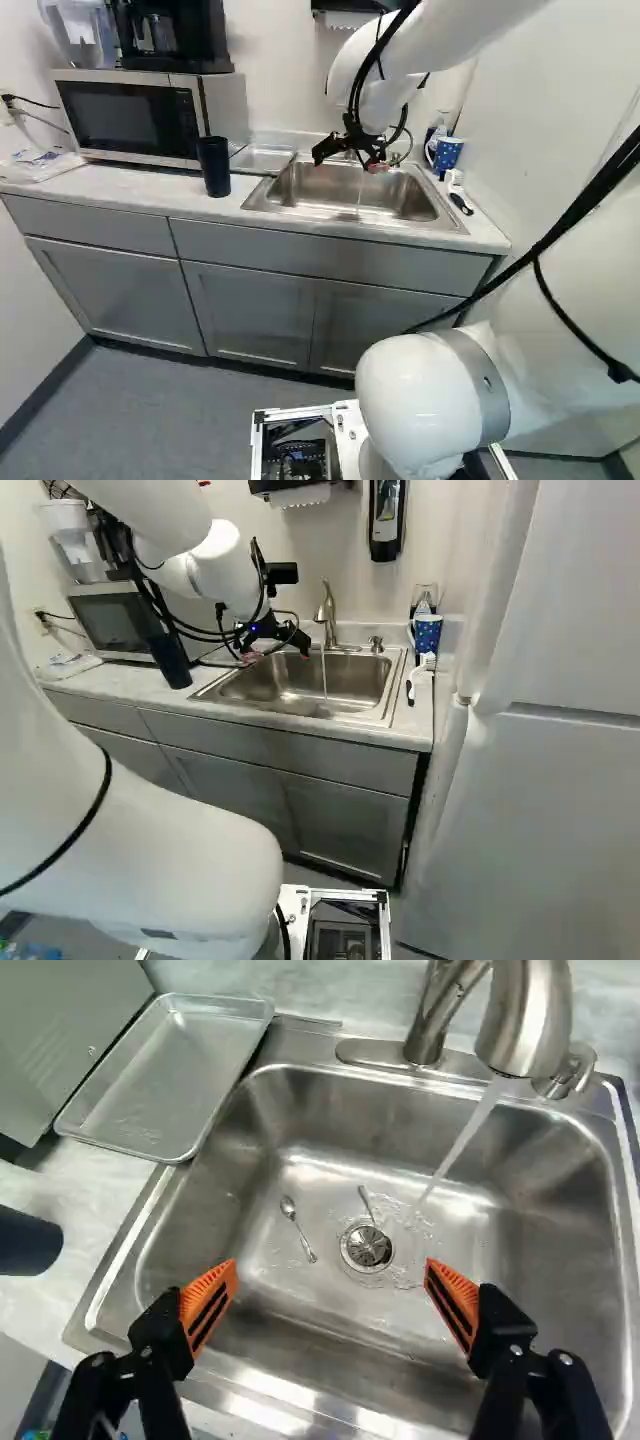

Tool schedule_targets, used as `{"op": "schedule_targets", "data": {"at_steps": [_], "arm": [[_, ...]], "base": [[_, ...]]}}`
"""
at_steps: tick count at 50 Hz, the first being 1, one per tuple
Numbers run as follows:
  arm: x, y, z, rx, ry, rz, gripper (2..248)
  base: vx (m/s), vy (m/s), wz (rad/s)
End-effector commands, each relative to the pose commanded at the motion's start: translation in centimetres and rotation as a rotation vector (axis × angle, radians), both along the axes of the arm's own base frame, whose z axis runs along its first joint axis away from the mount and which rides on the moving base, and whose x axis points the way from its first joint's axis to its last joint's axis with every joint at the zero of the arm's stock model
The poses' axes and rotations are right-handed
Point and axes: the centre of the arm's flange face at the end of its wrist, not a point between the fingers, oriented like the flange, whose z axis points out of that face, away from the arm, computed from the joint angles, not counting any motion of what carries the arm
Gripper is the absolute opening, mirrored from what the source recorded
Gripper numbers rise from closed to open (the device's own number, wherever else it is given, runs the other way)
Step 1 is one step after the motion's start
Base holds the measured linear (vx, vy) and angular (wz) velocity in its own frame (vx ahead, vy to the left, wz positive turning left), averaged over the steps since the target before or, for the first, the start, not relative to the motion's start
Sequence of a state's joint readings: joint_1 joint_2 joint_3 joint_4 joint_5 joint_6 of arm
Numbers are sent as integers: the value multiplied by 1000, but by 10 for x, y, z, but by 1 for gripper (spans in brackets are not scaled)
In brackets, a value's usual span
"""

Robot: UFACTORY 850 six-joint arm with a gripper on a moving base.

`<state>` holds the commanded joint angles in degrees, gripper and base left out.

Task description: Rinse the cup and place it in the tray

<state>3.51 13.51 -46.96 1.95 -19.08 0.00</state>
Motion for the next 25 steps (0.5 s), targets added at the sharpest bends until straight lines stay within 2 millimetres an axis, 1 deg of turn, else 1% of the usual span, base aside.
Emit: {"op": "schedule_targets", "data": {"at_steps": [25], "arm": [[2, 39, 0, -20, 0, 106, 247]], "base": [[0, 0, 0]]}}
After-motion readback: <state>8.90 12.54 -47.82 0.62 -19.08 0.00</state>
